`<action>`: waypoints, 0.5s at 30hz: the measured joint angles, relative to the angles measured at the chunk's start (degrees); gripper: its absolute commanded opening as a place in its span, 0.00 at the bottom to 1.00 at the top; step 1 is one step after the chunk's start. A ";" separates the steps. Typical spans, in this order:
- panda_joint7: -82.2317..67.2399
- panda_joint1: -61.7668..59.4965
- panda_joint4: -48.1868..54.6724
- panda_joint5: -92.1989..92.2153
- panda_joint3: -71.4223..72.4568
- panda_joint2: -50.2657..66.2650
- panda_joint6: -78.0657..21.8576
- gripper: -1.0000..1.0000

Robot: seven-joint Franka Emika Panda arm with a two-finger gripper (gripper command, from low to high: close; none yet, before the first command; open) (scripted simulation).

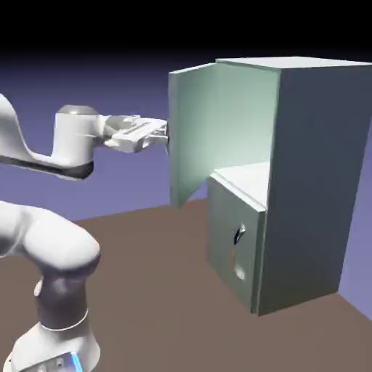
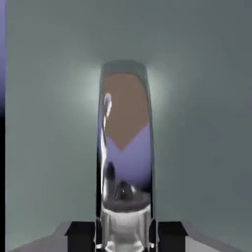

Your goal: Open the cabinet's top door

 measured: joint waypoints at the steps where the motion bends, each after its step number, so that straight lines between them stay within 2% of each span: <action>1: 0.46 -0.90 1.70 1.76 2.06 1.74 -2.49 0.00; 15: 10.22 -22.48 29.34 14.57 30.46 28.05 -36.37 0.00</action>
